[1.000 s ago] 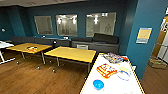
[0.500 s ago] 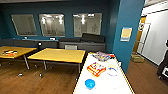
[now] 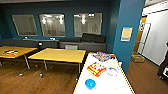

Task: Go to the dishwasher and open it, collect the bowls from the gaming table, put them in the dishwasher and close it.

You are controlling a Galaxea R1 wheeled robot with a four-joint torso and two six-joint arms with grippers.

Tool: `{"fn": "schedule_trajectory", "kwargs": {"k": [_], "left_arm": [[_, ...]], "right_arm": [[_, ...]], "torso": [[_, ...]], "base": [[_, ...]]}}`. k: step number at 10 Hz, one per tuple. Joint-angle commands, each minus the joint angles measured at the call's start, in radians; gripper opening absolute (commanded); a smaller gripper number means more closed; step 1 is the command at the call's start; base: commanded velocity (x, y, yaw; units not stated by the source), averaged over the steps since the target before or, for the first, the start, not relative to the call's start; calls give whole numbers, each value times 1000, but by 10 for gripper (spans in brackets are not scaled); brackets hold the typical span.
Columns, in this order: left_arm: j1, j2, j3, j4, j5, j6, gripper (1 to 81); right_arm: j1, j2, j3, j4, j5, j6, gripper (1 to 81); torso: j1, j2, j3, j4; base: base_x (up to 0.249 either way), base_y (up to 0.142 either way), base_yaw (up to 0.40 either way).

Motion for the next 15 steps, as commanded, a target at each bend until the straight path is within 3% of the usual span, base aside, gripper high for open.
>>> {"fn": "schedule_trajectory", "kwargs": {"k": [1,12,15], "left_arm": [[-57,9,-1,-6,50,3,811],[-55,6,-1,-6,49,3,811],[-56,6,-1,-1,50,3,811]], "right_arm": [[50,5,1,0,-48,-2,811],[49,-3,5,4,-41,-5,811],[49,-74,116,10,-37,3,811]], "torso": [[0,0,0,0],[-1,0,0,0],[-1,0,0,0]], "base": [[0,0,0],[77,0,0],[0,0,0]]}}
